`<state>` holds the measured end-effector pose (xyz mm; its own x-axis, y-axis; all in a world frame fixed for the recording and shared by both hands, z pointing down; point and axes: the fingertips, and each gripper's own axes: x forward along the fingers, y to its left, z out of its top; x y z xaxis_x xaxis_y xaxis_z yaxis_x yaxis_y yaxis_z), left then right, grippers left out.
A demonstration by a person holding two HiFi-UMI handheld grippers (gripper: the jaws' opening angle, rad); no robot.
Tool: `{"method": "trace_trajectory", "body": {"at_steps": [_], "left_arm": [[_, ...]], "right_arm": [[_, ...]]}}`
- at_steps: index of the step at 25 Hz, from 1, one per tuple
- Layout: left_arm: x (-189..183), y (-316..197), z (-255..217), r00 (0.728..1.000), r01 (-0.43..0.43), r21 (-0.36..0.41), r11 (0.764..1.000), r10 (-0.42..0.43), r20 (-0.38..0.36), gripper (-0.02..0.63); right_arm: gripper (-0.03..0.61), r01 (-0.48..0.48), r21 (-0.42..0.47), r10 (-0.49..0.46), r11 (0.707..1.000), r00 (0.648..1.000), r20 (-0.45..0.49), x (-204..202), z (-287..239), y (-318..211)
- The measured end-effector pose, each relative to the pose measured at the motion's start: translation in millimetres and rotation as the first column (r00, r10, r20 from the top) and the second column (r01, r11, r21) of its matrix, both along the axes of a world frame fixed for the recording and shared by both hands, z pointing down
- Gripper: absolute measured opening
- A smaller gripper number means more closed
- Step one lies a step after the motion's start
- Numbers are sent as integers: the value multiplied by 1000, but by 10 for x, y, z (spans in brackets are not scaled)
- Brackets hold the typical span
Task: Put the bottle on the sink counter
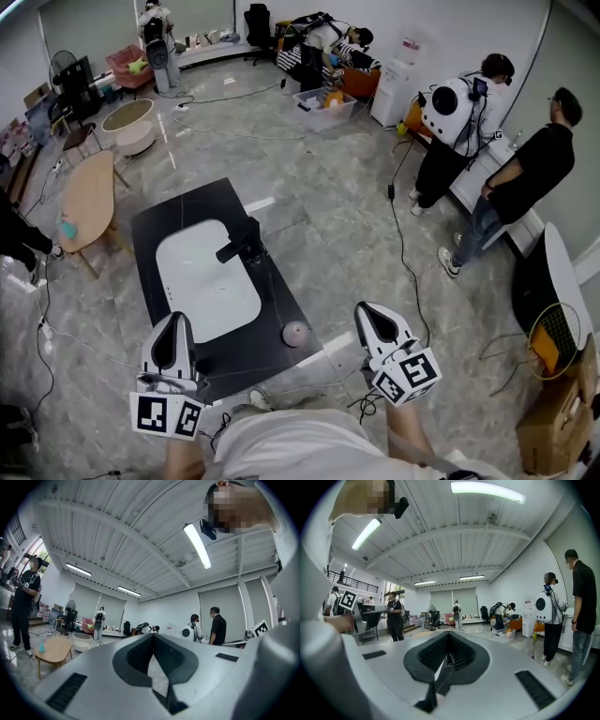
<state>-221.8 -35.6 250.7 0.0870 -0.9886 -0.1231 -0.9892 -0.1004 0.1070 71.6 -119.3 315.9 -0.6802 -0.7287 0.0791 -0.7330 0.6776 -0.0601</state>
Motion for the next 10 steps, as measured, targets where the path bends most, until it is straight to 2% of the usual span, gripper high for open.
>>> {"method": "trace_trajectory", "body": {"at_steps": [10], "left_arm": [[-42,-28,43,1000,-12,2,1000,12,-9,14]], "right_arm": [[11,2,5,-2,1000,1000,-16,-53,9,20]]}}
